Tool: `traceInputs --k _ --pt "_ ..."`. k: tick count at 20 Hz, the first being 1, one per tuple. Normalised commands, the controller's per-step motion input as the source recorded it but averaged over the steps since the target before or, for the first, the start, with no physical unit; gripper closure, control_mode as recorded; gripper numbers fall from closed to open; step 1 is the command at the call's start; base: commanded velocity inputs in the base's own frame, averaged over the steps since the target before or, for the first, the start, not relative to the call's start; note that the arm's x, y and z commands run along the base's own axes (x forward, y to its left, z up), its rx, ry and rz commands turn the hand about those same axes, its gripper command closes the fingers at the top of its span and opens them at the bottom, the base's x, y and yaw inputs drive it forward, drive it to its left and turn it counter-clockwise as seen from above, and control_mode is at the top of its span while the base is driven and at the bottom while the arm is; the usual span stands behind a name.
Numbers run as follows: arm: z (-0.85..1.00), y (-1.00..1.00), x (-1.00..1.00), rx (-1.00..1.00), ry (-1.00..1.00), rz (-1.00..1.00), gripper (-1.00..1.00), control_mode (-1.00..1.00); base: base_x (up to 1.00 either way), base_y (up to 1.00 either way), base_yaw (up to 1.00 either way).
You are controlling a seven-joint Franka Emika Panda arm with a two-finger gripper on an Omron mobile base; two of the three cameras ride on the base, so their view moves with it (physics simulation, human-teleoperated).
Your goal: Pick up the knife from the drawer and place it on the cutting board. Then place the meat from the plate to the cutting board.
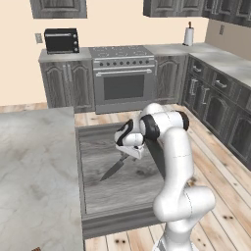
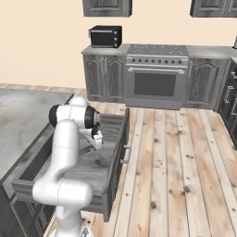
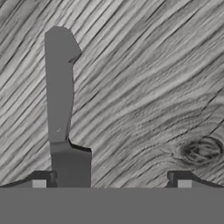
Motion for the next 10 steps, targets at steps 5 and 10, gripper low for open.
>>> traceInputs --k 5,10 --pt "-0.27 0.00 0.31 0.00 0.00 0.00 -1.00 -1.00 0.00 0.00 0.00" --pt "-0.20 0.00 0.28 0.00 0.00 0.00 -1.00 -1.00 0.00 0.00 0.00"
